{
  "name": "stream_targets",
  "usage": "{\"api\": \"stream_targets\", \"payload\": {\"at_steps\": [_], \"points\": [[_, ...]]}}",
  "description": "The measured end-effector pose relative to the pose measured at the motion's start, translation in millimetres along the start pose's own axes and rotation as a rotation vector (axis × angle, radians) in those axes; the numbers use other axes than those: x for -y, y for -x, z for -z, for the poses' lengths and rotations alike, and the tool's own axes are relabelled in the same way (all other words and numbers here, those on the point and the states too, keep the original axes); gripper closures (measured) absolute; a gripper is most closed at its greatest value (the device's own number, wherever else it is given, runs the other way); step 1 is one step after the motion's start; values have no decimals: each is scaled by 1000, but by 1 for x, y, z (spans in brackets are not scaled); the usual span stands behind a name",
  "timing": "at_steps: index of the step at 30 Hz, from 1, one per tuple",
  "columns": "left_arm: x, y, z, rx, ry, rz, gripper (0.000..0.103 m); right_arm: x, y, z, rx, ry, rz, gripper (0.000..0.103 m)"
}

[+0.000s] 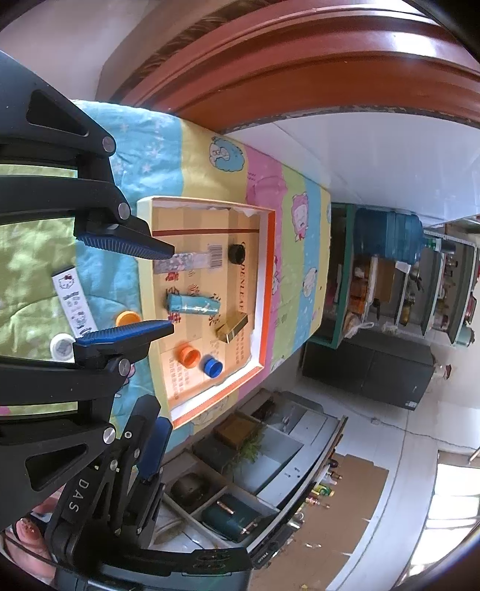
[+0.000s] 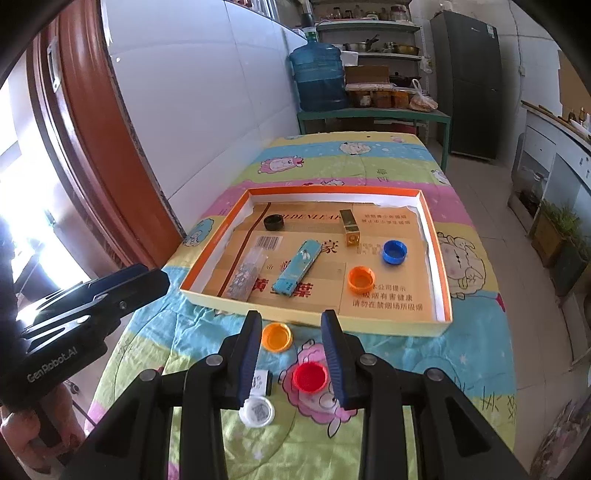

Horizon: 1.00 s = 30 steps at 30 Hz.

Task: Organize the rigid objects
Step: 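Withdraw both tools from the tray toward the white card and white lid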

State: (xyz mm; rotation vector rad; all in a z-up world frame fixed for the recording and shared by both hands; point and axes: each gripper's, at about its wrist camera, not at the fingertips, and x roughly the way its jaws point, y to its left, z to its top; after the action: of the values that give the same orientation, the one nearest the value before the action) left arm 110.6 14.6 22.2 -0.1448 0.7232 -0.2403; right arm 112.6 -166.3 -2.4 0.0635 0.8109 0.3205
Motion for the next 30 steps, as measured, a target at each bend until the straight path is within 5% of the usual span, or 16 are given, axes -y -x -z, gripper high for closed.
{"api": "stream_targets", "payload": {"at_steps": [30], "points": [[-5,3,49,-46,-14,-38,68,-9,-12,81,-115,-6,-21,70]]}}
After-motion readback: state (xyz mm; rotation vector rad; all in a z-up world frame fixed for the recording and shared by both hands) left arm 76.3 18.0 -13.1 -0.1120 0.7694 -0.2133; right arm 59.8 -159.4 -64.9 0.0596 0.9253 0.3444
